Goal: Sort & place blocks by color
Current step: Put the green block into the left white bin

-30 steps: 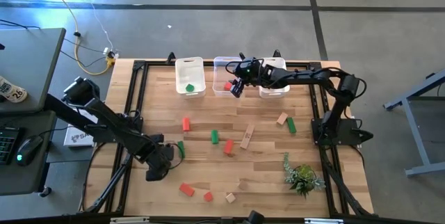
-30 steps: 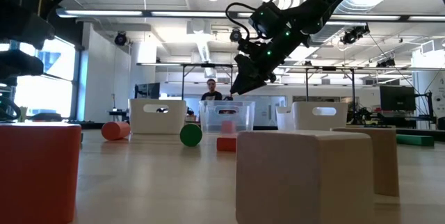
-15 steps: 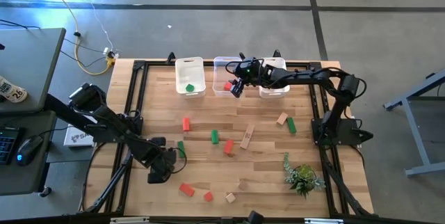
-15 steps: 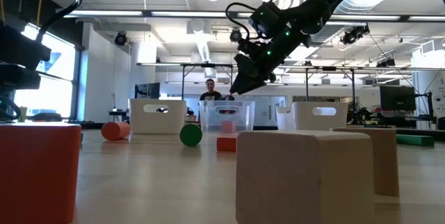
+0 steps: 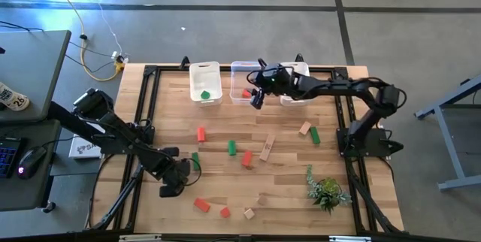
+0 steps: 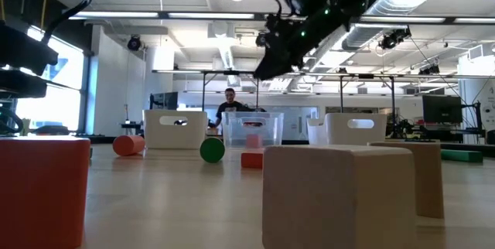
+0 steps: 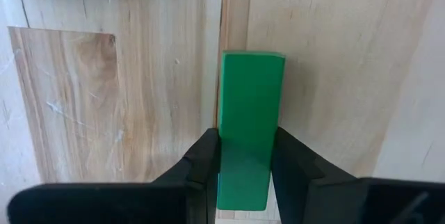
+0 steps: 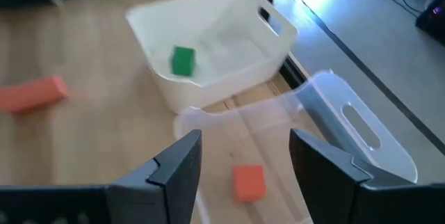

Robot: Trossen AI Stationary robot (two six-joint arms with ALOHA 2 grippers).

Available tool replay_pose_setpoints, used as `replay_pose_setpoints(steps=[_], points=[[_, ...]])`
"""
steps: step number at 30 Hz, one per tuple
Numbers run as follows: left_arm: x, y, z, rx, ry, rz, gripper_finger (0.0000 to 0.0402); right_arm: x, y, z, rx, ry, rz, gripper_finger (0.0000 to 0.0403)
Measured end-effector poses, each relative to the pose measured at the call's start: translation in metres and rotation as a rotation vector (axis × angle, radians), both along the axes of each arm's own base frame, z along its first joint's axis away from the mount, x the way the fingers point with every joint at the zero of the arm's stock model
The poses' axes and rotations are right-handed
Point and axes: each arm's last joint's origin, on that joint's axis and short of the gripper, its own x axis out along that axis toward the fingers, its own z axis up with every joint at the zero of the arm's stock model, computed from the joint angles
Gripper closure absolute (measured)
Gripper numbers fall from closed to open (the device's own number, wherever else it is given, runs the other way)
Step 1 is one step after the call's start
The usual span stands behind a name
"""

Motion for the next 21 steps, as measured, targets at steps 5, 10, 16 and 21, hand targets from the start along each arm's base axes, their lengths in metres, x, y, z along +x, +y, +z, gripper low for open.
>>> replay_pose_setpoints(steps=[5, 10, 16, 21], points=[[0.005, 0.01, 0.004, 0.003, -0.02, 0.006, 0.0332, -0.006, 0.026, 0.024, 0.029, -0.053, 0.042, 0.0199], [0.007, 0.024, 0.016, -0.01, -0.056, 0.011, 0.0332, -0.011, 0.049, 0.035, 0.08, -0.072, 0.072, 0.0199], [0.0, 0.047, 0.037, 0.032, -0.119, 0.022, 0.0332, -0.012, 0.069, 0.03, 0.168, -0.018, 0.094, 0.0199], [0.0, 0.072, 0.056, 0.14, -0.251, 0.084, 0.0332, -0.014, 0.085, 0.025, 0.241, 0.038, 0.086, 0.0199]])
